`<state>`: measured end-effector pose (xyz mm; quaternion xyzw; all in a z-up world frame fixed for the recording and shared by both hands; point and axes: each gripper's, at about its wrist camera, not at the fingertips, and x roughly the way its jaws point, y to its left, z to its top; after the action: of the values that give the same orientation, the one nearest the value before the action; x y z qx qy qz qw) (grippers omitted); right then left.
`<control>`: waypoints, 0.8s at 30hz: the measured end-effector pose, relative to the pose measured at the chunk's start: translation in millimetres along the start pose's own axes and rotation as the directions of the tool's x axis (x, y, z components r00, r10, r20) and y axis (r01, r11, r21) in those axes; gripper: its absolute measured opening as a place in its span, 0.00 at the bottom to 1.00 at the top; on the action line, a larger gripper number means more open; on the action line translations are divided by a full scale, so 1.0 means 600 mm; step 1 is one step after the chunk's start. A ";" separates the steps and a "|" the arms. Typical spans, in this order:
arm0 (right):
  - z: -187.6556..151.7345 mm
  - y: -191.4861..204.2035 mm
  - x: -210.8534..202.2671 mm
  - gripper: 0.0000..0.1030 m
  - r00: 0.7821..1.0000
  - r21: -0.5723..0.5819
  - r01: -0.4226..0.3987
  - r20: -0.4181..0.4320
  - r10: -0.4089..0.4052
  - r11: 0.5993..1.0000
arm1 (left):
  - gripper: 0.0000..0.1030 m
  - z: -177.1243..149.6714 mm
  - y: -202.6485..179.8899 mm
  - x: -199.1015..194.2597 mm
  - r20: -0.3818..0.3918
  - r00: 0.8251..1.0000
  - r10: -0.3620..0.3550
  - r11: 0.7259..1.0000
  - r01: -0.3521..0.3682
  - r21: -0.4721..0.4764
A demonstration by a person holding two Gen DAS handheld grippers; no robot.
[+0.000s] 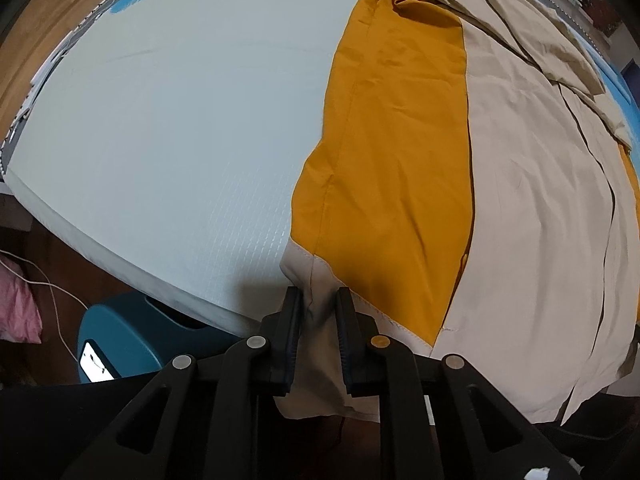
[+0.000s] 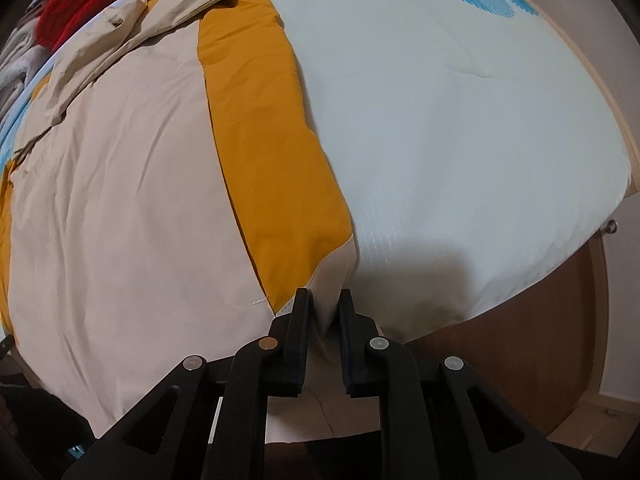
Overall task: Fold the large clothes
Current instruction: 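Lift the hem with both tools and fold it over toward the collar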
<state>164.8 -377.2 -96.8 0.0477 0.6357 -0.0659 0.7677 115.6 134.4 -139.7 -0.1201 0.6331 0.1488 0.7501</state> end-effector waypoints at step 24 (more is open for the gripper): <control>-0.004 -0.038 -0.315 0.02 0.897 -0.102 -0.318 0.289 0.334 0.942 | 0.00 -0.003 0.013 -0.280 0.157 0.939 -0.307 0.935 0.266 0.236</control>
<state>123.9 -391.9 88.4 0.1227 0.4952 0.0739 0.8569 85.3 129.2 25.6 -0.1161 0.5460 -0.0198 0.8295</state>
